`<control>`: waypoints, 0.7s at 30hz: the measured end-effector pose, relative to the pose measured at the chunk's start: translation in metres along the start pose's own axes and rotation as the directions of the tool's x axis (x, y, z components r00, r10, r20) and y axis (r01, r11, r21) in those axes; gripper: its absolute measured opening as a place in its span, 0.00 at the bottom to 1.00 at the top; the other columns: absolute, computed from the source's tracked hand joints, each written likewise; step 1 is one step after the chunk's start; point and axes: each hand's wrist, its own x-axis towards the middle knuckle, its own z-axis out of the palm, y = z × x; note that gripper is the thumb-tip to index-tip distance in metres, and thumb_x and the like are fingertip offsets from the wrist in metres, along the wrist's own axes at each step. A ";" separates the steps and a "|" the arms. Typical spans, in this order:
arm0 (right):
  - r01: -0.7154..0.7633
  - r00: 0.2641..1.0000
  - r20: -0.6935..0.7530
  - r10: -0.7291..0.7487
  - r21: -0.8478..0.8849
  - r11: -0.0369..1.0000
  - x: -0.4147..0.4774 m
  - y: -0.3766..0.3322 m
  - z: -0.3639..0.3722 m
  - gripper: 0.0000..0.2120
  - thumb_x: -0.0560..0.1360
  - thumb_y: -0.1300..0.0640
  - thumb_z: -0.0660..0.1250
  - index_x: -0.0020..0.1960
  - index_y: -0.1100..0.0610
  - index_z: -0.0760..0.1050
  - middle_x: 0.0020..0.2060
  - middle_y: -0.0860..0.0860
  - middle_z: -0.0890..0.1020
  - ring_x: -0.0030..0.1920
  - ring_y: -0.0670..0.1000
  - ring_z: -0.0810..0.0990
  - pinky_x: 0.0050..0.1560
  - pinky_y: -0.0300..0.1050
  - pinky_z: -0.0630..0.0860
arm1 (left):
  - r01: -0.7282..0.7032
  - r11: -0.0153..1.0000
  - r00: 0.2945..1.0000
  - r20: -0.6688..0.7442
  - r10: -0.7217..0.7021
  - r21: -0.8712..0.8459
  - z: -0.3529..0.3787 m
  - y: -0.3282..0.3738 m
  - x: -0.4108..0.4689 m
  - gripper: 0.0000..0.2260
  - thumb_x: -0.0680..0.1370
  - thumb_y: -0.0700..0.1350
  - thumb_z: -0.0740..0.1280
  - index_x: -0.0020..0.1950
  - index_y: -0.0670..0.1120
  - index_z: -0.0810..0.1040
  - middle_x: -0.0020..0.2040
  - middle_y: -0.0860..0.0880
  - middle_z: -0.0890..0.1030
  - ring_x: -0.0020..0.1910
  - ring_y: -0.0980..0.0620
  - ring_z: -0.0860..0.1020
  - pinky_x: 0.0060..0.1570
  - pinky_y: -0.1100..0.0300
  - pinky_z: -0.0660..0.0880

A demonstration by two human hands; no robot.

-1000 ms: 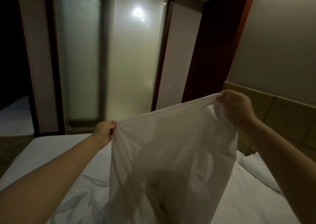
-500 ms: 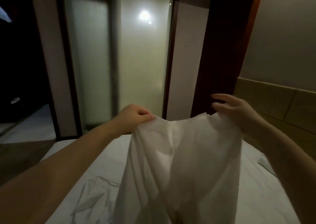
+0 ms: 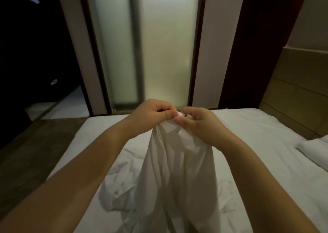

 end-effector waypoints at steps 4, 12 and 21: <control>0.064 0.995 -0.080 -0.066 -0.022 0.998 -0.020 0.009 0.011 0.15 0.73 0.43 0.66 0.34 0.52 0.75 0.26 0.44 0.74 0.29 0.41 0.71 0.31 0.32 0.66 | 0.073 0.997 0.993 -0.091 -0.076 -0.041 0.020 -0.010 -0.026 0.09 0.78 0.44 0.64 0.40 0.48 0.81 0.36 0.54 0.80 0.38 0.58 0.78 0.41 0.66 0.74; 0.112 0.973 -0.215 -0.086 0.109 0.988 -0.044 0.024 0.018 0.13 0.76 0.53 0.66 0.33 0.48 0.73 0.25 0.38 0.75 0.29 0.40 0.72 0.31 0.29 0.66 | 0.246 0.964 0.920 -0.336 -0.200 0.102 0.077 -0.042 -0.073 0.15 0.77 0.47 0.65 0.40 0.36 0.78 0.35 0.45 0.76 0.34 0.50 0.73 0.37 0.58 0.72; 0.155 0.948 -0.303 -0.101 0.162 0.975 -0.058 0.026 0.017 0.18 0.77 0.54 0.65 0.30 0.46 0.67 0.23 0.38 0.72 0.28 0.40 0.70 0.31 0.29 0.65 | 0.393 0.878 0.817 -0.542 -0.197 0.273 0.089 -0.066 -0.087 0.14 0.79 0.50 0.62 0.42 0.41 0.78 0.41 0.48 0.78 0.39 0.49 0.75 0.41 0.60 0.74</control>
